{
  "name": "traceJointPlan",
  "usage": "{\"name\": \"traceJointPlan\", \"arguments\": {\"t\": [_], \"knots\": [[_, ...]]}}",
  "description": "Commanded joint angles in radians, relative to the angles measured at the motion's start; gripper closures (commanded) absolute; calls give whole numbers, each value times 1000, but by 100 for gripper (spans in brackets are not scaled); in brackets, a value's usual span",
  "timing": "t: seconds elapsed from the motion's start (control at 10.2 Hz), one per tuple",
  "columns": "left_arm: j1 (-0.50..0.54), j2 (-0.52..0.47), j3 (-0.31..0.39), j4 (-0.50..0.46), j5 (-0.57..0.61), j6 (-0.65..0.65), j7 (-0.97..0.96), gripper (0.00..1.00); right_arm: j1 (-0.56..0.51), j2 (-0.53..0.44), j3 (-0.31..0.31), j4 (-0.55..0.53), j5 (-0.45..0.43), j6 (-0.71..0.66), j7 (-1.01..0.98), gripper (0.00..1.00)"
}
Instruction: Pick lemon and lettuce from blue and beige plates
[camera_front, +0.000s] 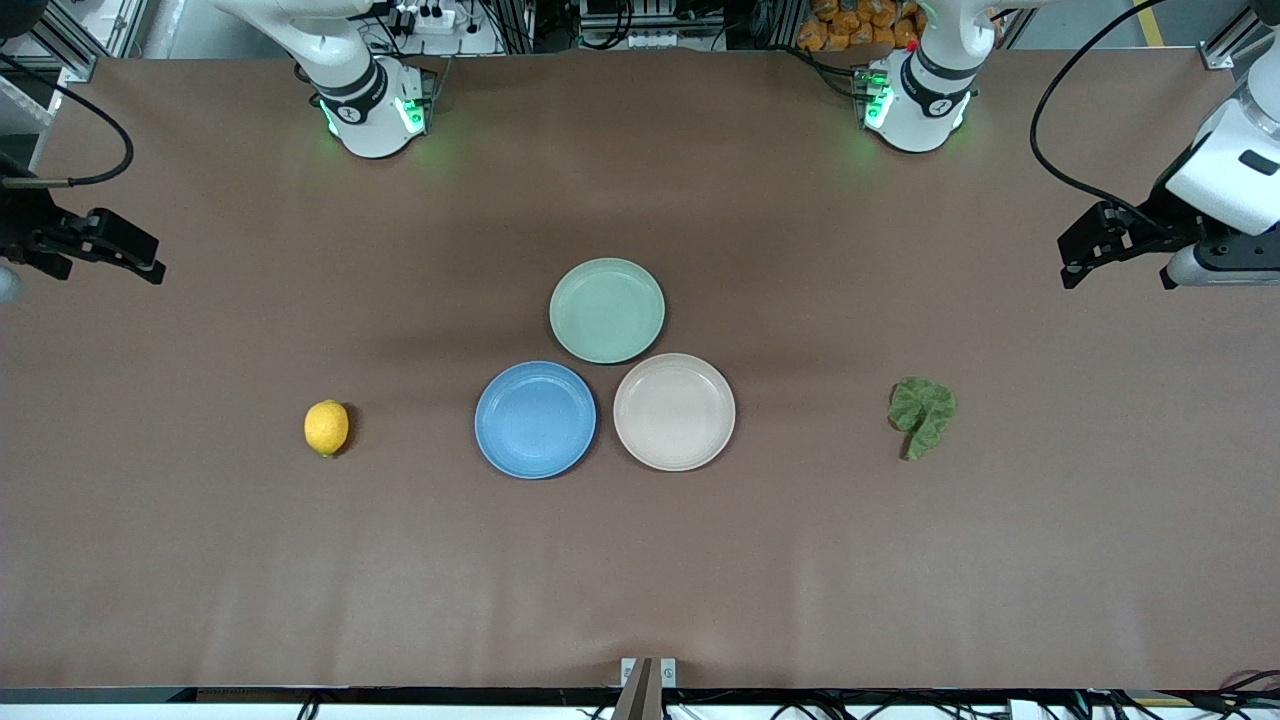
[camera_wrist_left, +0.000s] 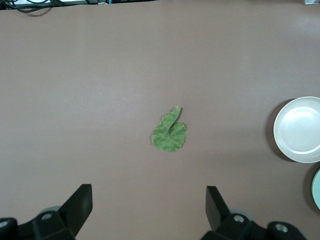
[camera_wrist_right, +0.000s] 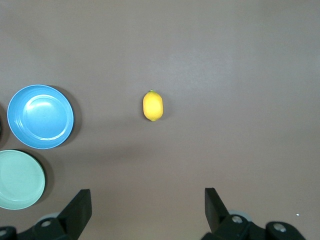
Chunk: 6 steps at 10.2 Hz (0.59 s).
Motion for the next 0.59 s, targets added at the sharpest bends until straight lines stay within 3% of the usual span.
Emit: {"name": "traceJointPlan", "arguments": {"t": [0.0,0.49], "knots": [[7,-14,-6,-7,-20,-9,28,0,2,-38,4,-42,-21,6,33,0],[18,-9,5,-9,-26,-11,-6,0,4,-41,7,-55,-21,14,33,0]]}}
